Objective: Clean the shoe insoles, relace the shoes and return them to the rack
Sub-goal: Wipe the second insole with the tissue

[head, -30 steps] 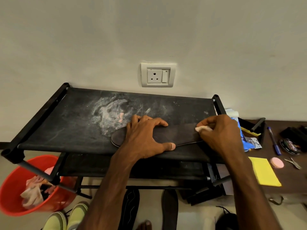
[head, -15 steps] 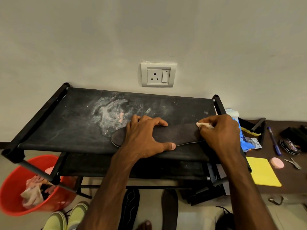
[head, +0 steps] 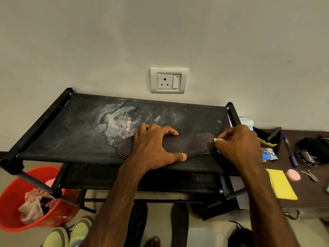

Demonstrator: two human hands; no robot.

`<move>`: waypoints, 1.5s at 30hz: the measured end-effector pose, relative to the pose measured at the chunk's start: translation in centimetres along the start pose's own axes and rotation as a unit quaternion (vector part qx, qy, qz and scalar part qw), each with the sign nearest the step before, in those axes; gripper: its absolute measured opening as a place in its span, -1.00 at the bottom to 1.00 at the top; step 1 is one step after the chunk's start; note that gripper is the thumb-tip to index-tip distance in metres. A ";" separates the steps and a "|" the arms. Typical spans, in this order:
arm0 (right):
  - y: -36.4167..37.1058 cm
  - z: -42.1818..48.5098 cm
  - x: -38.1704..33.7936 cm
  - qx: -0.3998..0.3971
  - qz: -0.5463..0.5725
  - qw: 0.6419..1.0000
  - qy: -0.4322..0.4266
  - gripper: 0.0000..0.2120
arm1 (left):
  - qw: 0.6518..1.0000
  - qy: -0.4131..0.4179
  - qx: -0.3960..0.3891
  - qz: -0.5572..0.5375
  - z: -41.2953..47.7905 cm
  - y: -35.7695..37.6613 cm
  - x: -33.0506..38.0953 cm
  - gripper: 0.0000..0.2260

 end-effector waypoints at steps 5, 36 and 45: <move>-0.4 -0.3 -0.6 -0.021 -0.031 0.999 -0.021 -0.91 | 1.000 -0.002 0.001 0.001 0.0 0.1 -0.2 -0.36; 3.4 -3.1 -5.9 -0.047 0.034 0.981 -0.187 -0.87 | 1.000 0.008 -0.006 0.020 0.1 0.0 0.2 -0.42; 1.7 -0.9 -2.8 -0.023 0.053 0.990 -0.130 -0.90 | 1.000 0.007 -0.004 0.010 0.1 0.1 -0.1 -0.38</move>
Point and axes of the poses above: each hand's wrist, its own z-axis towards the middle knuckle, its own y-axis out of the palm, x = y × z, the point moved 2 cm from there along z, towards the middle knuckle, and after that the axes turned 3 degrees about -z, right-handed, at the moved point
